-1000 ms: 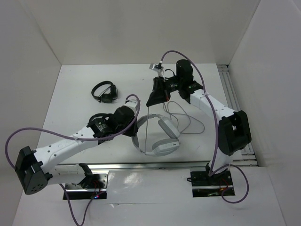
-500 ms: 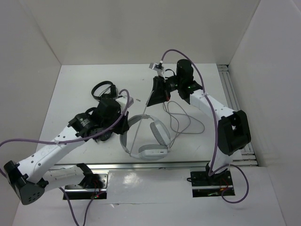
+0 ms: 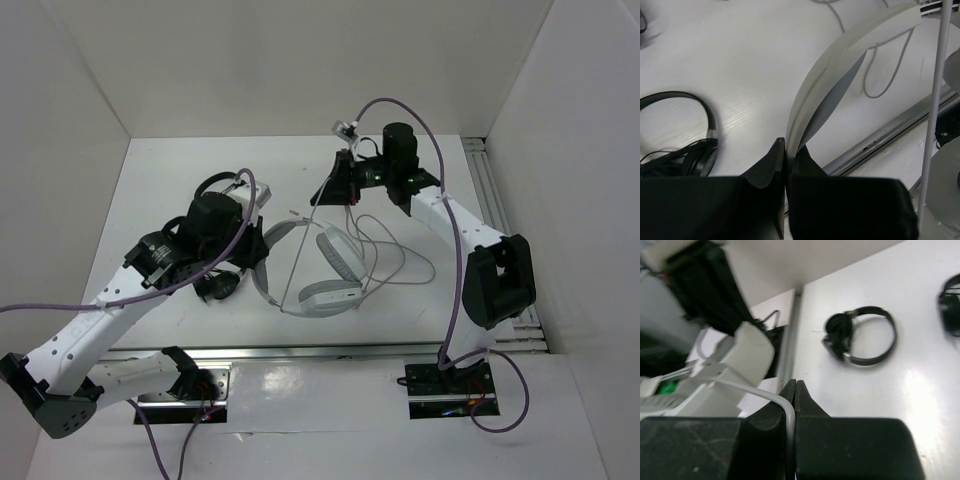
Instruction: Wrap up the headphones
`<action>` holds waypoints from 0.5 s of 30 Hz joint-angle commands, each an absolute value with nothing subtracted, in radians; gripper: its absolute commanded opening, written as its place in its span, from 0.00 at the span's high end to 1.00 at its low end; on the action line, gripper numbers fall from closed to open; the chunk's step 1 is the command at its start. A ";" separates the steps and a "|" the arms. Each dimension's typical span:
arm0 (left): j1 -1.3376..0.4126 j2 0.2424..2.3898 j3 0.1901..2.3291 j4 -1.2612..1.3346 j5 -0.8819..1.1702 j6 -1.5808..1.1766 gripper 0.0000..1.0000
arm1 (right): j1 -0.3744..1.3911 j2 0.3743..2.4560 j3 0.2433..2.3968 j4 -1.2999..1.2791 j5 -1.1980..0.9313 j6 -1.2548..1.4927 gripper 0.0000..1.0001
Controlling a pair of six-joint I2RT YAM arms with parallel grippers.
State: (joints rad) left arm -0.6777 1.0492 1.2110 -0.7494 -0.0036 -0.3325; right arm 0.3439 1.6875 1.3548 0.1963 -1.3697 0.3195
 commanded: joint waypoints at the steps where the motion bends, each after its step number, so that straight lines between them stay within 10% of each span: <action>1: -0.706 0.982 1.285 -0.963 0.045 -0.313 1.00 | 0.357 1.675 1.413 0.037 -0.922 0.111 1.00; 15: -0.706 1.049 1.613 -0.897 -0.185 -0.399 1.00 | 0.486 1.851 1.178 0.789 -1.065 0.437 0.94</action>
